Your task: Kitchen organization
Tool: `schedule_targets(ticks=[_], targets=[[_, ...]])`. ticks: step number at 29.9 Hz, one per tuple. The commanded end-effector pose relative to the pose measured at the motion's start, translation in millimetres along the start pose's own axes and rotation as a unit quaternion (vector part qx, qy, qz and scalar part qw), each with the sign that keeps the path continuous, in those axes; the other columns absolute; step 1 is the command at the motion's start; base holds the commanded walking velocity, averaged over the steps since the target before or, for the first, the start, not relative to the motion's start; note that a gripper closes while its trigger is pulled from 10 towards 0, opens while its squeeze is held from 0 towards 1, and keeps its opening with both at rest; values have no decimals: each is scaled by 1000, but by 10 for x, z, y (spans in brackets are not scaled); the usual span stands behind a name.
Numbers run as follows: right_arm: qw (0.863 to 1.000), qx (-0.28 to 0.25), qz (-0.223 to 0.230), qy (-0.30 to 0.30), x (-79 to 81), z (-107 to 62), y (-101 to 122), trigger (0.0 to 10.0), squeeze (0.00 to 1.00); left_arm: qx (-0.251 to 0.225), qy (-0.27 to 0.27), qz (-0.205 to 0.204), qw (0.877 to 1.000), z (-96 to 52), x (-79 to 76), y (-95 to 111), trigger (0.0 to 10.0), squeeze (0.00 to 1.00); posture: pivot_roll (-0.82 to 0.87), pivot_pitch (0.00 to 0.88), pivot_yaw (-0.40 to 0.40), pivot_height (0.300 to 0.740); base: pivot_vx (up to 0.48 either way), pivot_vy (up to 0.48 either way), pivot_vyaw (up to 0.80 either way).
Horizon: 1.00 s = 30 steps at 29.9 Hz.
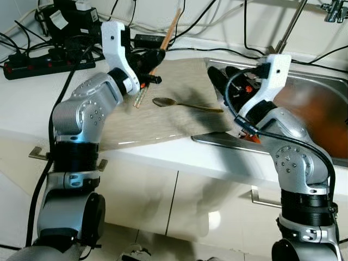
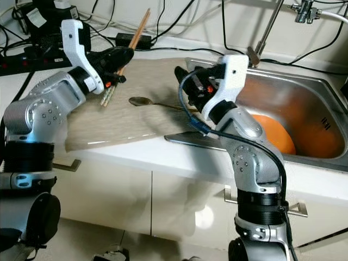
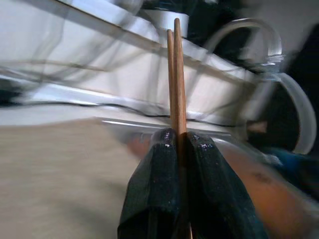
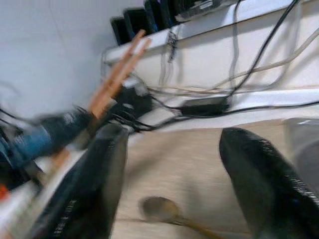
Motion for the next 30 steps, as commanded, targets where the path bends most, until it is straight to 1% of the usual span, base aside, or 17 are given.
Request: schedule_targets(ticks=[1,2,3,4,6,7,10,12,14,15,16,17,20,24,28,29,30], targets=[[999,-12,42,29,66,23,72,10000,1000,-10,-52,-14,998,6,-166,60,0,0,40,0,-36,740,0,0,0],[991,-31,109,74,173,28,142,10000,1000,-17,-91,-59,994,-12,-278,85,0,0,40,0,-35,740,0,0,0],[991,-31,109,74,173,28,142,10000,1000,-17,-91,-59,994,-12,-278,85,0,0,40,0,-35,740,0,0,0],[977,-43,157,135,309,-9,209,10000,1000,-14,-121,-90,988,-23,-364,79,0,0,39,0,-37,740,0,0,0],[969,-45,178,164,381,-39,228,10000,1000,-12,-134,-94,986,-32,-414,52,0,0,38,0,-39,740,0,0,0],[968,-44,181,167,389,-44,227,10000,1000,-12,-136,-92,986,-33,-427,43,0,0,38,0,-39,740,0,0,0],[969,-39,180,163,381,-48,213,10000,1000,-13,-144,-93,985,-44,-462,30,0,0,38,0,-42,740,0,0,0],[969,-36,186,156,358,-43,208,10000,1000,-9,-158,-93,983,-68,-505,18,0,0,38,0,-44,740,0,0,0],[968,-32,202,144,319,-32,206,10000,1000,-4,-170,-94,981,-91,-544,8,0,0,39,0,-45,740,0,0,0],[965,-32,216,142,307,-31,219,10000,510,0,-172,-97,980,-103,-554,5,0,0,40,0,-45,740,0,0,0],[963,-32,225,142,301,-32,230,10000,510,2,-172,-100,980,-110,-560,4,0,0,40,0,-45,740,0,0,0],[961,-33,232,145,303,-34,244,10000,0,4,-172,-101,980,-115,-561,3,0,0,40,0,-44,740,0,0,0],[955,-39,252,152,302,-35,286,10000,0,-1,-179,-103,978,-135,-573,14,0,0,39,0,-43,740,0,0,0],[956,-28,250,151,298,-28,272,10000,0,2,-202,-106,974,-161,-631,14,0,0,38,0,-42,740,0,0,0],[955,-15,252,156,321,-31,251,10000,0,11,-213,-106,971,-174,-667,-3,0,0,38,0,-42,740,0,0,0],[954,-13,253,158,328,-35,247,7255,0,15,-214,-106,971,-176,-673,-13,0,0,38,0,-41,740,0,0,0],[954,-12,255,158,329,-41,246,5373,0,16,-214,-106,971,-178,-680,-21,0,0,38,0,-42,740,0,0,0]])
Point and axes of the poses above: a point about 5 cm out from each wrist's last joint towards the gripper, its own z axis pointing out of the wrist towards the gripper, its own y axis along the axis of the wrist's last joint, x = y × z, the point moved 2 cm from there along z, pointing out of the wrist towards the gripper, and after that the axes turned 3 degrees about z, right-handed, at the moved point
